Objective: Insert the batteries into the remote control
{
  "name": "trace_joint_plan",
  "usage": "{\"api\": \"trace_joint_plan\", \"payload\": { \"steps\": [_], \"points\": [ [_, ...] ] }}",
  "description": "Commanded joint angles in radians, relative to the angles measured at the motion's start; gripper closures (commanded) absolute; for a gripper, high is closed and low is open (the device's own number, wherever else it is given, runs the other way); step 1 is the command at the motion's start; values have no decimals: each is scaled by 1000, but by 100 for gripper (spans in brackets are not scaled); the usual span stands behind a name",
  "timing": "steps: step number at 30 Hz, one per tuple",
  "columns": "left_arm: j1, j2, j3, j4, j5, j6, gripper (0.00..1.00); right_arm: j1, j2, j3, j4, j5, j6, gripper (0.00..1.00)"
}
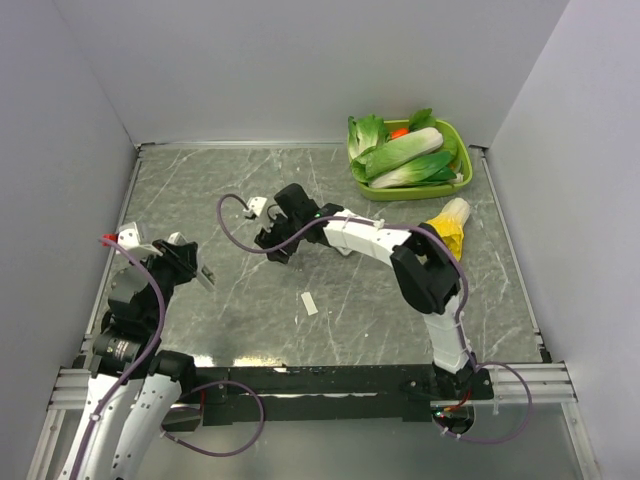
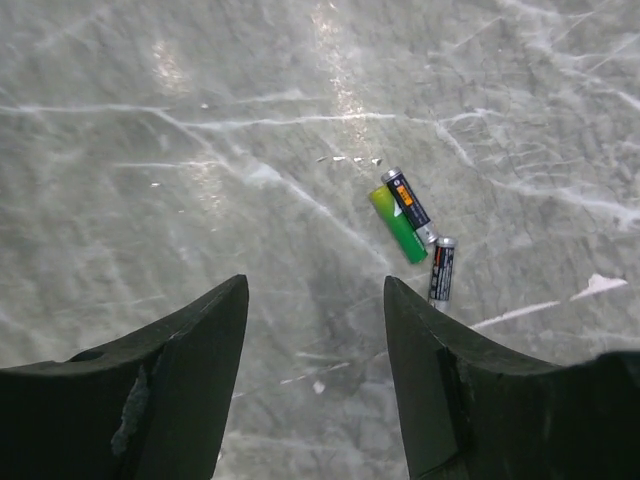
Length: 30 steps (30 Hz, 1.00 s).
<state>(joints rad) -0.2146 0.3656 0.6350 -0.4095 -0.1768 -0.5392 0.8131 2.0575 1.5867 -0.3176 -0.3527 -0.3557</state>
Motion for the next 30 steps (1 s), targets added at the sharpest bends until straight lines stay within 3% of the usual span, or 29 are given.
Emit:
{"api": "trace_joint_plan", "payload": {
  "steps": [1,9,30],
  "points": [
    [27,9,2,31,6,48,98,-8,72,130,-101,0,-94,39],
    [52,10,-3,41,33,51,98,-6,156,200,-132,20,-126,47],
    [54,29,-4,41,48,47,98,-6,194,239,-138,133,-85,50]
  ]
}}
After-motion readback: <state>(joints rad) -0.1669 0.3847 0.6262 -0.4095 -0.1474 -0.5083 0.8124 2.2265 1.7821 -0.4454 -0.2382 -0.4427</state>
